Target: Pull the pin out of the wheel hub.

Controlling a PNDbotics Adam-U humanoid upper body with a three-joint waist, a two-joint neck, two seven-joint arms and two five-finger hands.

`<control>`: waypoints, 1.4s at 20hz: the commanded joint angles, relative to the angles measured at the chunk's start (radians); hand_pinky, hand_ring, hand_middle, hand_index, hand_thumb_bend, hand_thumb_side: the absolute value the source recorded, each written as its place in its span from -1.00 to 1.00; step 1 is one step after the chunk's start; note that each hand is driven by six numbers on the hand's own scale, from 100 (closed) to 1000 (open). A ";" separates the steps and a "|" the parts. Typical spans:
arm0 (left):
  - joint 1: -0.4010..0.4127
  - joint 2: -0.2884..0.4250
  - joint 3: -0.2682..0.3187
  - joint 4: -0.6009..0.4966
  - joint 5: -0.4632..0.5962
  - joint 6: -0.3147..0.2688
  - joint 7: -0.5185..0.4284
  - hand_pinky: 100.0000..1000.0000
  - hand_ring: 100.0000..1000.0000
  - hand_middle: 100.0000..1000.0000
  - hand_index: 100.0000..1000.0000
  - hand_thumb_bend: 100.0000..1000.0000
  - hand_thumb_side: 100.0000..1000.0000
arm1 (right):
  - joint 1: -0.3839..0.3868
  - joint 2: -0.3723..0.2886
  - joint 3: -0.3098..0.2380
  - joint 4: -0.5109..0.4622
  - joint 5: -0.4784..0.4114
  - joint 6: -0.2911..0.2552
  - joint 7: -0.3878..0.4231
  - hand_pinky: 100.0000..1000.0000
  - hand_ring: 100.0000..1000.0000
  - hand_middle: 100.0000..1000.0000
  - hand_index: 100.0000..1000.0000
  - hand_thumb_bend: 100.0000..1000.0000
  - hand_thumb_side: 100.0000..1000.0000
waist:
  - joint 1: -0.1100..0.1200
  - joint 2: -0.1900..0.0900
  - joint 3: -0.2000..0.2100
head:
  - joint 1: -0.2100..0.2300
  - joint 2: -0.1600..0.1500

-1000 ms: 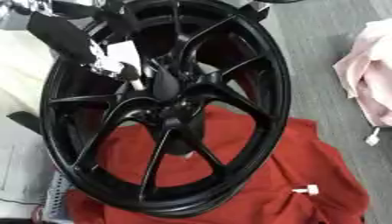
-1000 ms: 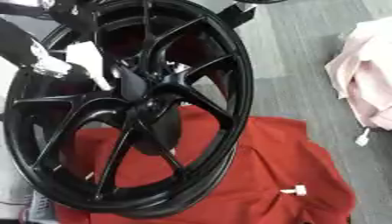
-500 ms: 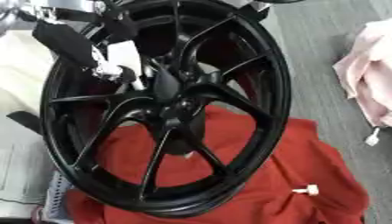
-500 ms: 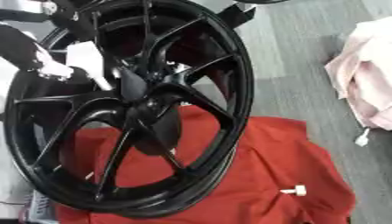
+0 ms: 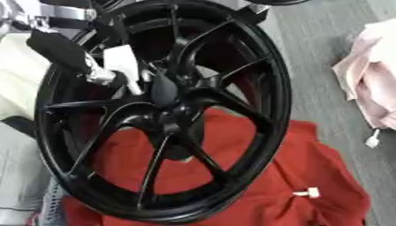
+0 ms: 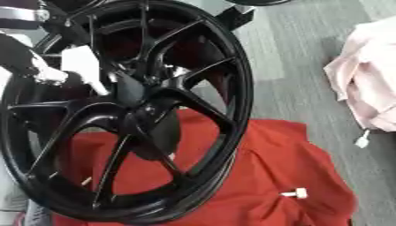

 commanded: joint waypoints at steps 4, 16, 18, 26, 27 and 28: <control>-0.012 0.011 0.021 0.005 -0.005 0.026 -0.040 0.76 0.72 0.57 0.75 -0.31 -0.12 | -0.013 -0.016 -0.007 -0.006 -0.009 -0.002 0.003 0.54 0.36 0.15 0.29 -1.00 0.33 | -0.006 -0.017 -0.002 | -0.003 -0.016; -0.016 -0.007 0.009 0.015 -0.029 0.024 -0.040 0.67 0.50 0.22 0.62 -0.34 -0.13 | -0.014 -0.006 -0.010 -0.006 -0.013 -0.006 -0.003 0.54 0.36 0.15 0.29 -1.00 0.34 | -0.003 -0.016 -0.009 | 0.004 -0.020; -0.016 -0.008 0.010 0.011 -0.025 0.028 -0.040 0.66 0.44 0.13 0.58 -0.35 -0.15 | -0.014 -0.004 -0.010 -0.005 -0.013 -0.006 -0.003 0.54 0.36 0.15 0.29 -1.00 0.35 | -0.004 -0.016 -0.010 | 0.004 -0.020; -0.013 -0.004 -0.001 -0.005 -0.028 0.028 -0.040 0.61 0.22 -0.10 0.30 -0.38 -0.25 | -0.014 -0.002 -0.013 -0.005 -0.015 -0.007 -0.008 0.54 0.36 0.15 0.28 -1.00 0.36 | -0.004 -0.015 -0.008 | 0.006 -0.018; -0.012 -0.003 -0.003 -0.005 -0.031 0.027 -0.040 0.60 0.19 -0.12 0.27 -0.38 -0.27 | -0.014 -0.002 -0.013 -0.005 -0.015 -0.008 -0.008 0.54 0.36 0.15 0.28 -1.00 0.36 | -0.005 -0.016 -0.008 | 0.007 -0.019; -0.011 -0.003 -0.005 -0.004 -0.035 0.025 -0.040 0.59 0.17 -0.14 0.25 -0.40 -0.30 | -0.015 -0.002 -0.013 -0.006 -0.016 -0.008 -0.008 0.54 0.36 0.15 0.28 -1.00 0.36 | -0.005 -0.016 -0.008 | 0.008 -0.019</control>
